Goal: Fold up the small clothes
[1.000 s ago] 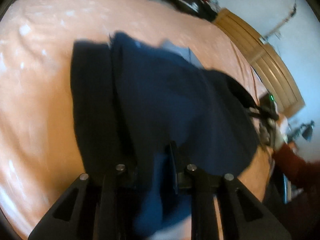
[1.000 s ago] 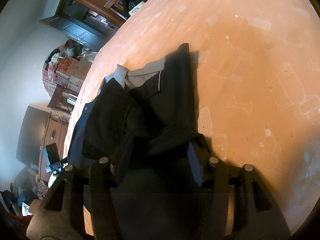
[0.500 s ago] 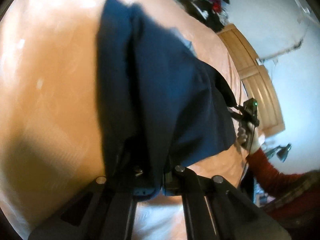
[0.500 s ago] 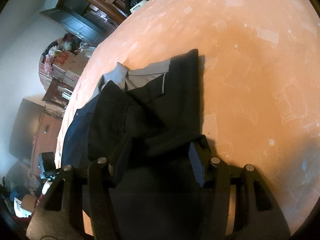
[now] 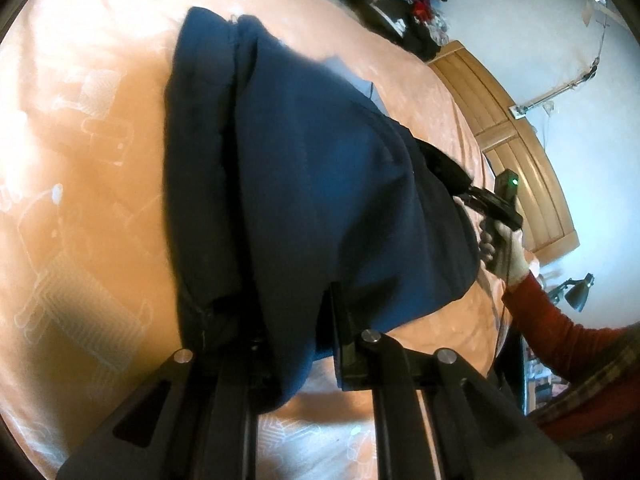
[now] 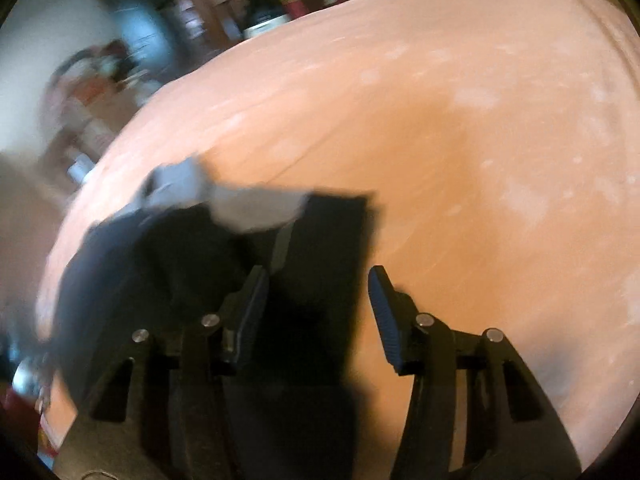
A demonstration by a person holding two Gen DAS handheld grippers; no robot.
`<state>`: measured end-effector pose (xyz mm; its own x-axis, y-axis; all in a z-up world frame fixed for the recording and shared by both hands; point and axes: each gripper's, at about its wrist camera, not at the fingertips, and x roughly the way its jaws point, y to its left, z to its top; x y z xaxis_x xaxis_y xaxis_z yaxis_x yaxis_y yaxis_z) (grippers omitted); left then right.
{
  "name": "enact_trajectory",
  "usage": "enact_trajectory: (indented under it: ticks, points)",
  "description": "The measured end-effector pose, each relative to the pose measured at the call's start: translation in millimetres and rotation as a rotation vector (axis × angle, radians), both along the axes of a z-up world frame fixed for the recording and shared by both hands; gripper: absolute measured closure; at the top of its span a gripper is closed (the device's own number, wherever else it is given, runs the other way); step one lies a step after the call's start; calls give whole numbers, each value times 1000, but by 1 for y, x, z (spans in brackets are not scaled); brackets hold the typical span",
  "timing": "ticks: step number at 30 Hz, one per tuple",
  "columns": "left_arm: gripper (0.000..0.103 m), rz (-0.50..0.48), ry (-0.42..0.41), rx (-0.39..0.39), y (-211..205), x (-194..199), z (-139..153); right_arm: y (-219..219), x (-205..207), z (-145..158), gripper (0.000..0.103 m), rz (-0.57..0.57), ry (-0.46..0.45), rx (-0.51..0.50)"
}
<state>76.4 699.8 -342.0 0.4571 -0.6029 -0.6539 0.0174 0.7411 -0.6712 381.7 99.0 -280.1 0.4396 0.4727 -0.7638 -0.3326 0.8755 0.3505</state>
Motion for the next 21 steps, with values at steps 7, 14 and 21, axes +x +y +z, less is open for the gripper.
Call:
enact_trajectory:
  ticks: [7,14,21]
  points:
    - [90,13,0,-39,7,-4,-6,-41,-11,-10,47,-102,30,82]
    - [90,26,1,-26,4,-4,-5,-20,-38,-30,49,-17,-30,-50]
    - [77,96,-64,262,-33,-23,52,0,-94,35,50,-19,-267,-222]
